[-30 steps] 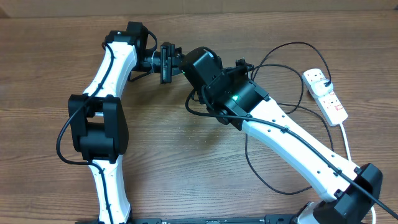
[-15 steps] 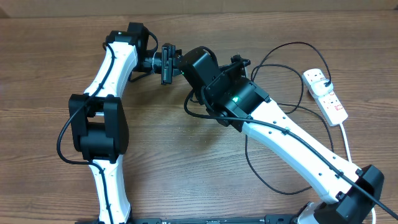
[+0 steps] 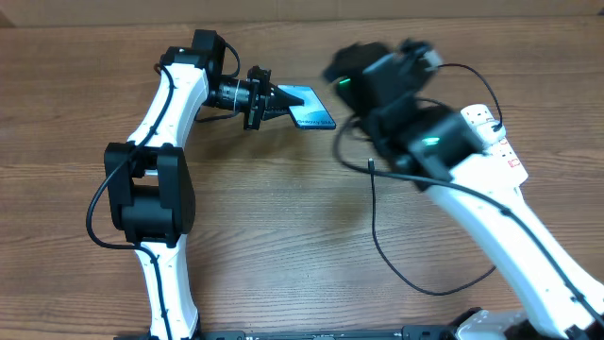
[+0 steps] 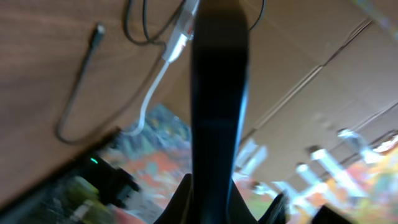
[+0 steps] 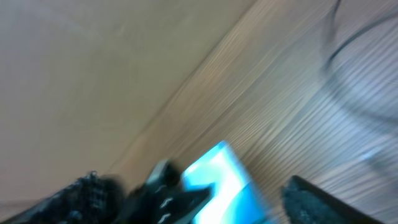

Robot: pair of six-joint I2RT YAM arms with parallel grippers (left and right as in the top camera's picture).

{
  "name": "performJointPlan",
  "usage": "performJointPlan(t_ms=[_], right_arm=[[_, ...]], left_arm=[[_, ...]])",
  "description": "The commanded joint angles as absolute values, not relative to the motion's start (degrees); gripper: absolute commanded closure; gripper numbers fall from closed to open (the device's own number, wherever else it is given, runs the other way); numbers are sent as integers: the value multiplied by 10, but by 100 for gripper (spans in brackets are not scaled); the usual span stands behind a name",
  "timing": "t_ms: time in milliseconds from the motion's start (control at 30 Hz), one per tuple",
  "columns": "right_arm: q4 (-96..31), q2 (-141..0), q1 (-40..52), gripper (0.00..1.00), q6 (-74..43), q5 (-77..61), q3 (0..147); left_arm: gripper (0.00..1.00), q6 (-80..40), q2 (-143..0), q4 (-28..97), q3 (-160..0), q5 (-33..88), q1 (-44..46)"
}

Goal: Plug charger to phone and switch on socket
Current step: 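Move the right gripper over the black cable's USB-C plug on the table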

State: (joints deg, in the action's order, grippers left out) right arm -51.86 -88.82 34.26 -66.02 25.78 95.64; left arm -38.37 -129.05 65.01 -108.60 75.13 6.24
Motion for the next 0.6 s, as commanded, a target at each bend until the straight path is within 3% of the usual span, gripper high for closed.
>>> performJointPlan(t_ms=[0, 200, 567], right_arm=[[-568, -869, 284, 0, -510, 275, 972], [-686, -889, 193, 0, -509, 262, 967], [-752, -943, 145, 0, -505, 168, 934]], left_arm=[[96, -260, -1284, 649, -1102, 747, 67], [96, -215, -1236, 644, -1141, 703, 71], [96, -184, -1128, 637, -1212, 404, 72]])
